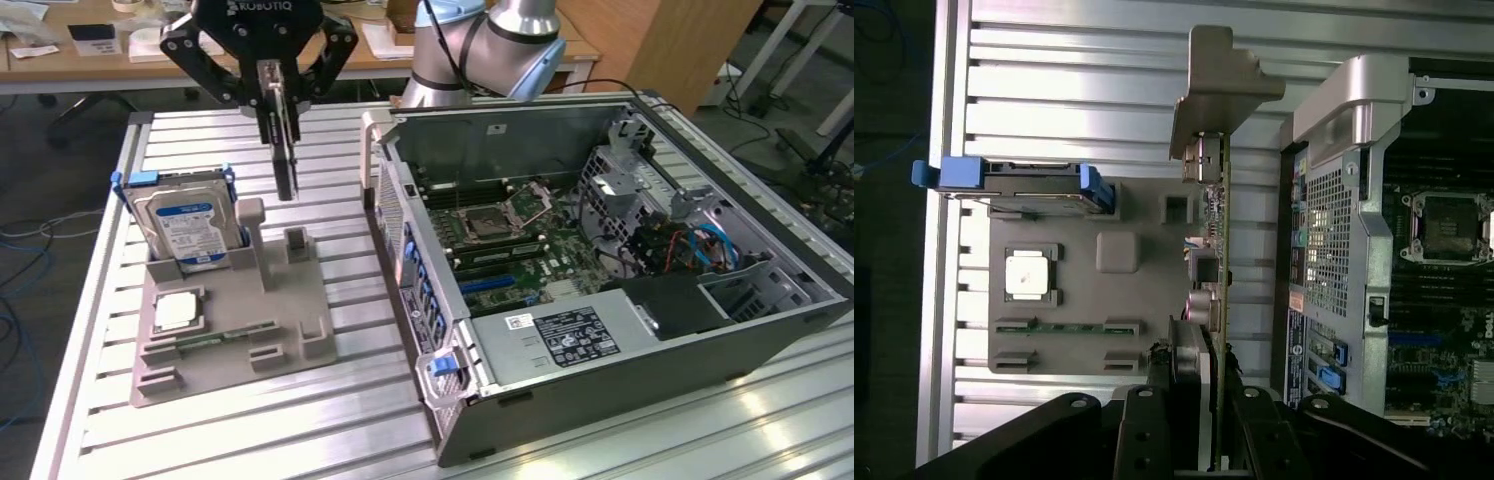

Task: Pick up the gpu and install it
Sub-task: 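Pick up the gpu and move the gpu toward the slot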

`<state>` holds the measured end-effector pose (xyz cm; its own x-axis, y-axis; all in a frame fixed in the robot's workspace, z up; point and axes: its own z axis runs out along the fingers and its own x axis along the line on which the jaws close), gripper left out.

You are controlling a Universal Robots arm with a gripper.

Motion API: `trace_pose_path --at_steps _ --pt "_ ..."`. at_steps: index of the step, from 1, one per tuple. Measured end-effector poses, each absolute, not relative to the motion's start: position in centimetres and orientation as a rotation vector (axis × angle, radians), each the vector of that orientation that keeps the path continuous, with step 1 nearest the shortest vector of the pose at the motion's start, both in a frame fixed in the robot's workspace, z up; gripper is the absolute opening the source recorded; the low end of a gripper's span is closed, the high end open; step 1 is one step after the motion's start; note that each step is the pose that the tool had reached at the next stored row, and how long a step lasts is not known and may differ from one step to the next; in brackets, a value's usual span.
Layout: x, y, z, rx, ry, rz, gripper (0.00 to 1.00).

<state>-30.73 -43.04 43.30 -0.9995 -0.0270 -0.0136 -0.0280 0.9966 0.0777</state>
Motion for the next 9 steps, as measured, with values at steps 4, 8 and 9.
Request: trace_pose_path --at_steps 4,8,9 --pt "-30.73 -43.04 43.31 -0.043 3.126 0.122 0.28" --pt "-30.2 -43.04 43.32 -0.043 3.126 0.122 0.28" --pt "-30.03 -43.04 43.32 -0.043 3.127 0.122 0.28"
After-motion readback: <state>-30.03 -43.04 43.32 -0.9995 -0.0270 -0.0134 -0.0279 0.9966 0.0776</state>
